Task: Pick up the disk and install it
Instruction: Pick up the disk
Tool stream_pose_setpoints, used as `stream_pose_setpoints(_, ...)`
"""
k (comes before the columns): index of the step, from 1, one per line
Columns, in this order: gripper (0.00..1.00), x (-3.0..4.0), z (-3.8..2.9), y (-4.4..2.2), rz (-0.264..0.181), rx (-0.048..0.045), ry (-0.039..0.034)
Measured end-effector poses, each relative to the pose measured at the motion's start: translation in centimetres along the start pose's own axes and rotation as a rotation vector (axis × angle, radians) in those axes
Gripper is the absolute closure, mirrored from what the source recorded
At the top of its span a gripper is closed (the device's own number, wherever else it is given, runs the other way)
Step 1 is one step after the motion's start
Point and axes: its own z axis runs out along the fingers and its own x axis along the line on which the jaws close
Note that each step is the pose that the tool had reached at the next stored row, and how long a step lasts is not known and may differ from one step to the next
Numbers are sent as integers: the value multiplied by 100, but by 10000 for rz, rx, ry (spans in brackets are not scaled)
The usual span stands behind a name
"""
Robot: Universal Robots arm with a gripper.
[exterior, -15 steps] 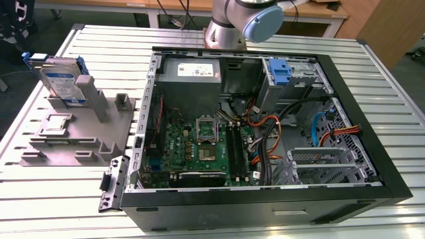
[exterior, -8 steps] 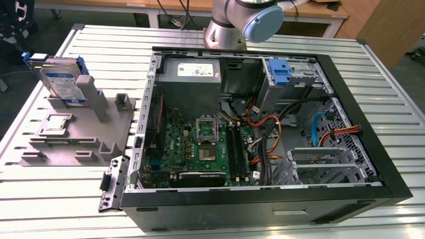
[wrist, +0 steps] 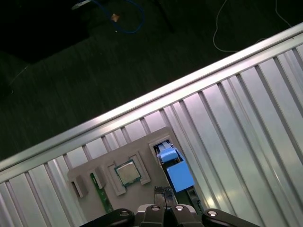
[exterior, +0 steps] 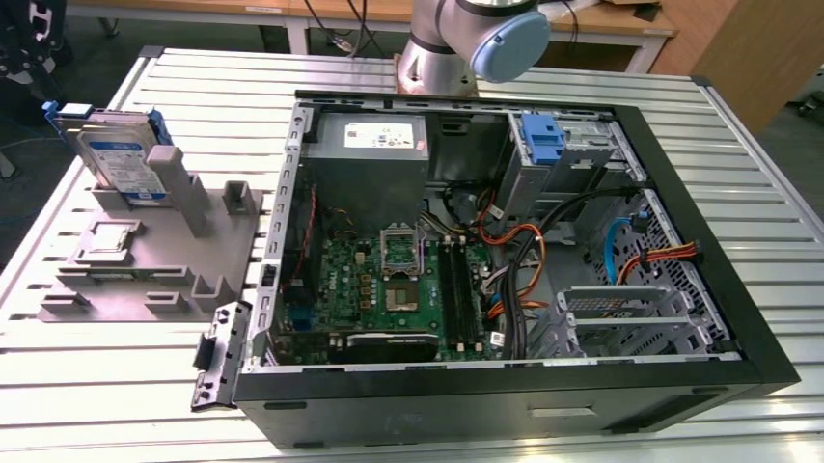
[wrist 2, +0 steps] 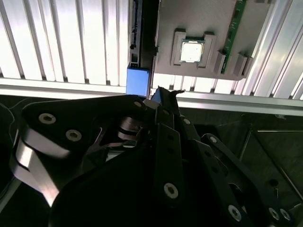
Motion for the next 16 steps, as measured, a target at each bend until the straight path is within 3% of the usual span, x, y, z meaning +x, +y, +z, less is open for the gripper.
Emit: stream_pose_setpoints(16,90,0,0,0,-683,-1,21)
